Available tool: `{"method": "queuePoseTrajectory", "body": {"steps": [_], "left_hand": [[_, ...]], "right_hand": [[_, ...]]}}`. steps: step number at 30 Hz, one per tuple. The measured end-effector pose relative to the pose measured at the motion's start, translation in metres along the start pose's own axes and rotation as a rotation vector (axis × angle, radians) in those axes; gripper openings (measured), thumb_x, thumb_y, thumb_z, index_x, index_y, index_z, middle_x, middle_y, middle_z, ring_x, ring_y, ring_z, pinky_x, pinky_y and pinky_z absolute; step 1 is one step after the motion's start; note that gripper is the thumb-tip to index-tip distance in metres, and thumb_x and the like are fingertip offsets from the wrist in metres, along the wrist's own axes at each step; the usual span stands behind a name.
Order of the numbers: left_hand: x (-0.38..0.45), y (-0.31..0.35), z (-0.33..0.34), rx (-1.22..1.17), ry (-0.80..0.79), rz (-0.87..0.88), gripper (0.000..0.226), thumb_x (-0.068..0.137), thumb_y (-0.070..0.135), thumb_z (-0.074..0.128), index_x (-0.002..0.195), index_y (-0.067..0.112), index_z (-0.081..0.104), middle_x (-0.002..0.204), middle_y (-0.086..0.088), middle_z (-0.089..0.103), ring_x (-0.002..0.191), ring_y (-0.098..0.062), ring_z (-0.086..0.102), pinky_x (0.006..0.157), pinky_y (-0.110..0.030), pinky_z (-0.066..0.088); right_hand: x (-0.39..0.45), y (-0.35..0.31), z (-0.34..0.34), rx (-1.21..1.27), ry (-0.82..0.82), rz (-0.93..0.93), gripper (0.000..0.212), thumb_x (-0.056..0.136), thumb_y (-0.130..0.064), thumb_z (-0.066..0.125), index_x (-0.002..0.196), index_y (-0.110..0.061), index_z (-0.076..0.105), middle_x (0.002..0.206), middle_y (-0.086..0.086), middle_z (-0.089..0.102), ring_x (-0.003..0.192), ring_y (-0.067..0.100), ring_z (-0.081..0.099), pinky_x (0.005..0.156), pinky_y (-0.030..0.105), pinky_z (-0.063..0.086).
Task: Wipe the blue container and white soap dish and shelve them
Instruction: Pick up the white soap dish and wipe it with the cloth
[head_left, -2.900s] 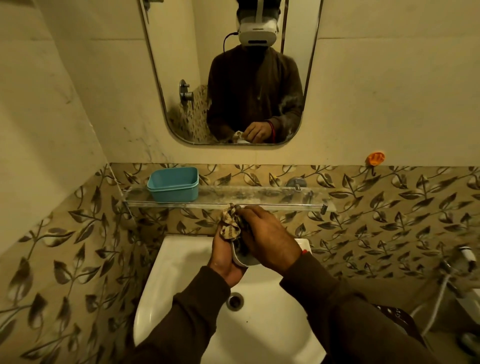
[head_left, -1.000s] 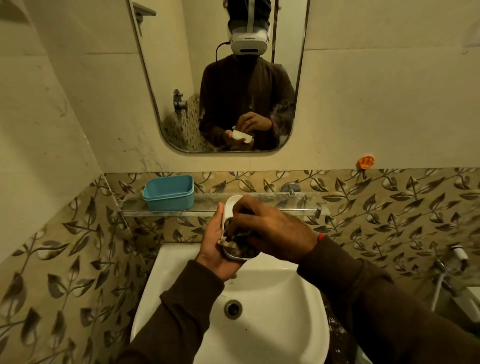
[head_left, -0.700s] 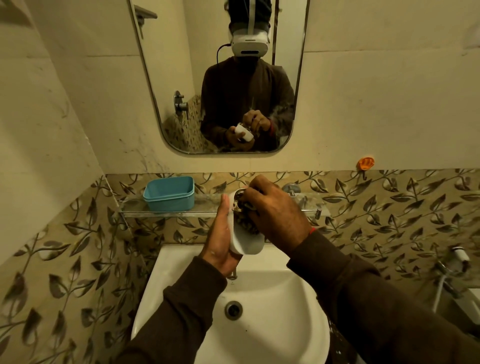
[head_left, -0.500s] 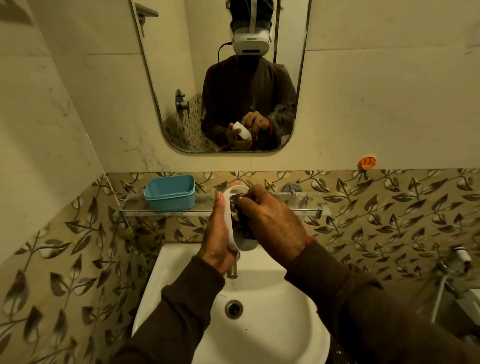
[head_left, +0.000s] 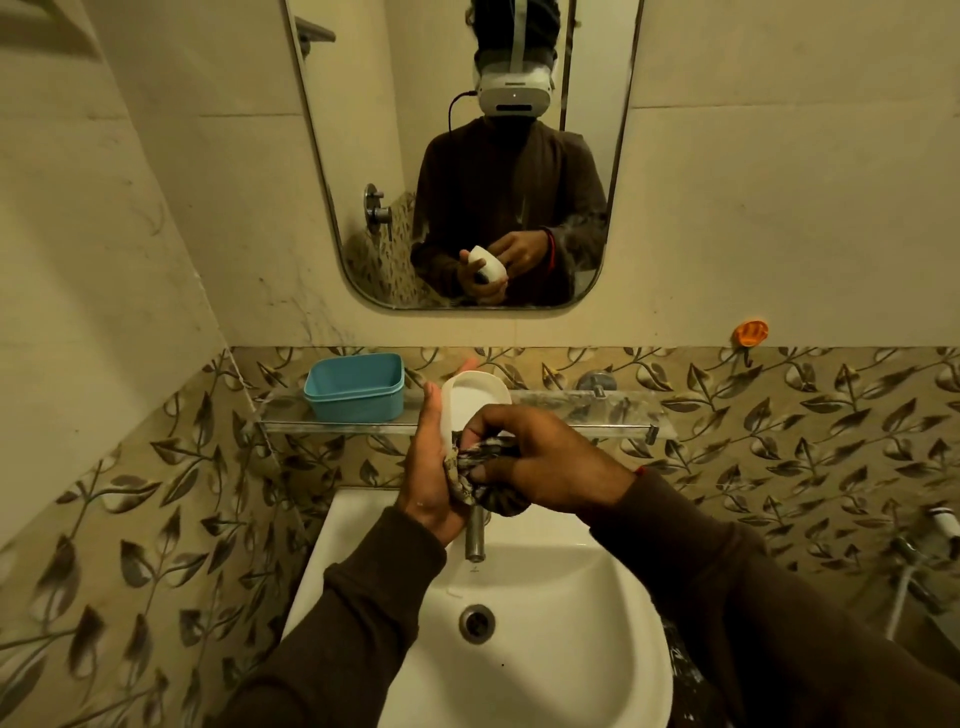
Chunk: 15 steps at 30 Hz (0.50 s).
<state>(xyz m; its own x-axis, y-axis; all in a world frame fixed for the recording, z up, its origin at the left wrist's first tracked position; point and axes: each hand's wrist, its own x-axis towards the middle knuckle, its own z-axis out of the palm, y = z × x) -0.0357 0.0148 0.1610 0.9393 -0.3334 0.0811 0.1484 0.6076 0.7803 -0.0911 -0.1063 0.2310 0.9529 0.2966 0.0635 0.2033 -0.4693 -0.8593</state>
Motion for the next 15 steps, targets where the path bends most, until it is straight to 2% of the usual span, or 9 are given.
{"method": "queuePoseTrajectory", "body": {"steps": [3, 6, 8, 10, 13, 15], "left_hand": [[-0.001, -0.003, -0.001, -0.071, 0.027, -0.068, 0.062, 0.096, 0.067, 0.034, 0.143, 0.032, 0.055, 0.132, -0.023, 0.066, 0.119, -0.037, 0.066, 0.091, -0.051, 0.059], [0.001, -0.001, 0.004, -0.09, 0.073, -0.115, 0.078, 0.091, 0.072, 0.037, 0.149, 0.019, 0.048, 0.144, -0.028, 0.054, 0.13, -0.04, 0.057, 0.099, -0.053, 0.054], [0.003, -0.004, 0.01, -0.067, 0.105, -0.081, 0.072, 0.094, 0.067, 0.039, 0.145, 0.019, 0.053, 0.139, -0.024, 0.061, 0.125, -0.036, 0.062, 0.092, -0.049, 0.058], [0.002, -0.013, 0.015, -0.04, 0.13, -0.065, 0.062, 0.098, 0.063, 0.038, 0.136, 0.021, 0.063, 0.132, -0.016, 0.069, 0.12, -0.031, 0.066, 0.094, -0.048, 0.056], [0.0, -0.025, 0.017, -0.015, 0.134, -0.048, 0.059, 0.096, 0.066, 0.04, 0.128, 0.026, 0.068, 0.127, -0.011, 0.072, 0.12, -0.03, 0.066, 0.098, -0.05, 0.054], [0.001, -0.023, 0.016, -0.003, 0.122, -0.029, 0.065, 0.089, 0.072, 0.047, 0.132, 0.027, 0.065, 0.132, -0.014, 0.069, 0.123, -0.036, 0.064, 0.104, -0.057, 0.05]], "right_hand": [[-0.004, 0.002, 0.003, 0.372, 0.017, 0.031, 0.02, 0.086, 0.002, 0.061, 0.091, -0.017, 0.064, 0.095, 0.004, 0.067, 0.089, 0.018, 0.066, 0.062, 0.023, 0.055], [0.0, 0.003, 0.008, 0.667, 0.14, 0.036, 0.022, 0.086, 0.005, 0.06, 0.092, -0.015, 0.064, 0.101, 0.007, 0.067, 0.098, 0.025, 0.066, 0.07, 0.034, 0.058], [0.007, 0.002, 0.009, 0.873, 0.28, 0.023, 0.022, 0.085, 0.007, 0.06, 0.094, -0.013, 0.063, 0.106, 0.011, 0.067, 0.102, 0.028, 0.065, 0.077, 0.037, 0.058], [0.014, 0.0, 0.007, 0.996, 0.432, 0.006, 0.022, 0.085, 0.008, 0.06, 0.096, -0.011, 0.062, 0.11, 0.016, 0.068, 0.102, 0.03, 0.066, 0.081, 0.038, 0.058], [0.017, 0.003, 0.008, 0.979, 0.57, -0.055, 0.021, 0.085, 0.005, 0.062, 0.098, -0.011, 0.063, 0.106, 0.013, 0.07, 0.092, 0.023, 0.071, 0.07, 0.031, 0.059], [0.016, 0.01, 0.008, 0.679, 0.635, -0.121, 0.021, 0.085, 0.004, 0.062, 0.1, -0.011, 0.062, 0.104, 0.008, 0.069, 0.094, 0.019, 0.069, 0.074, 0.031, 0.059]]}}
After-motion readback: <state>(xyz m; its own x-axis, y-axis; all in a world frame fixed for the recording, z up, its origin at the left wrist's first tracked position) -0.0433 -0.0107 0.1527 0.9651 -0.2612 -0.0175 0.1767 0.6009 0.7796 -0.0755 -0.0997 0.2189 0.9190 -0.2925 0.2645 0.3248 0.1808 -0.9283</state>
